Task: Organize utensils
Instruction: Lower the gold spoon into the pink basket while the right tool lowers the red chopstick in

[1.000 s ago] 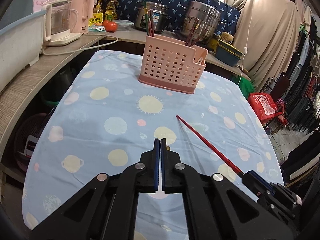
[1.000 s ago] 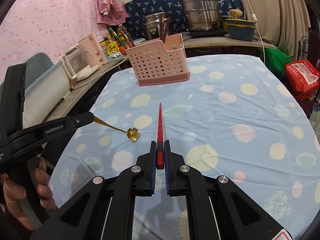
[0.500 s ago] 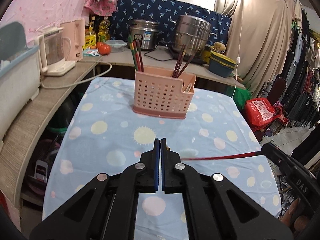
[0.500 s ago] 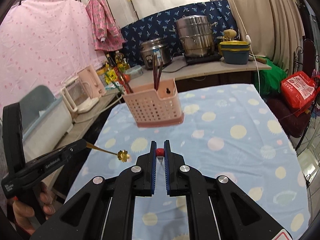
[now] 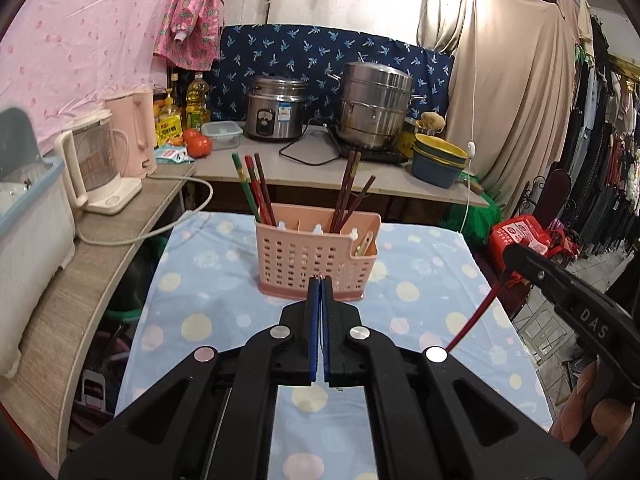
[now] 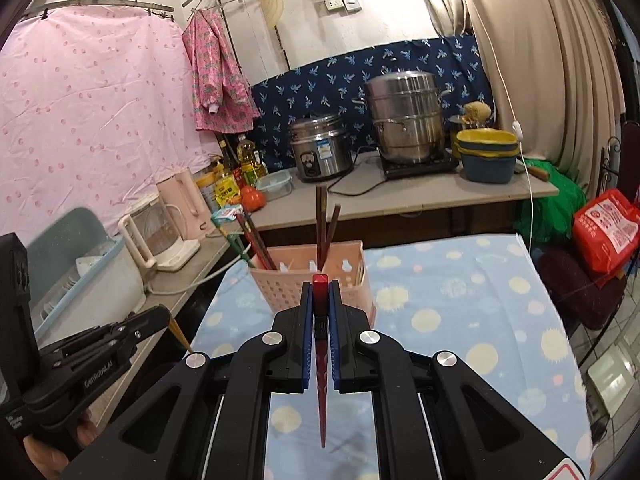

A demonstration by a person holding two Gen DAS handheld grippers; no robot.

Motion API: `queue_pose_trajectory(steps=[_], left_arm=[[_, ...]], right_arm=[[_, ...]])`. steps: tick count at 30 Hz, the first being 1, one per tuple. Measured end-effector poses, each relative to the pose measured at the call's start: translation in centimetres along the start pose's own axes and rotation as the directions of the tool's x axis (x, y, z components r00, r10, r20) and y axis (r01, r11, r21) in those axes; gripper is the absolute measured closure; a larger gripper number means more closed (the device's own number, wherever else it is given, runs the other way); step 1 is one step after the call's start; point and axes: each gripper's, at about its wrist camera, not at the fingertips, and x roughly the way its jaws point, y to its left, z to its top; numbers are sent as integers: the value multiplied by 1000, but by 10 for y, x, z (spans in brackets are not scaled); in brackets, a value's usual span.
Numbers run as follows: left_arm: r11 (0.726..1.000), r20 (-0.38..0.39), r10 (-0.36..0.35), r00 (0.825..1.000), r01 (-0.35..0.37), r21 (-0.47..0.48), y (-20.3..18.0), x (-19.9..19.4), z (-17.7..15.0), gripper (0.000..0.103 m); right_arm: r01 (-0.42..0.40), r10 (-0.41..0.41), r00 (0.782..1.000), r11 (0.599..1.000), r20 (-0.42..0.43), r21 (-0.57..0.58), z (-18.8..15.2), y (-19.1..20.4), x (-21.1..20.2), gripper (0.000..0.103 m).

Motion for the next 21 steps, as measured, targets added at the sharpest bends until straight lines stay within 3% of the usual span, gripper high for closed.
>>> queue_pose_trajectory(steps=[14,21], left_arm=[[999,57,49,997,-50,16,4,51,100,102],[998,26,58,998,-59,23,4,100,120,102]], right_arm=[[53,-51,990,999,133,-12,118,-4,56,96],[54,-51,994,998,95,-23,131,-4,112,96]])
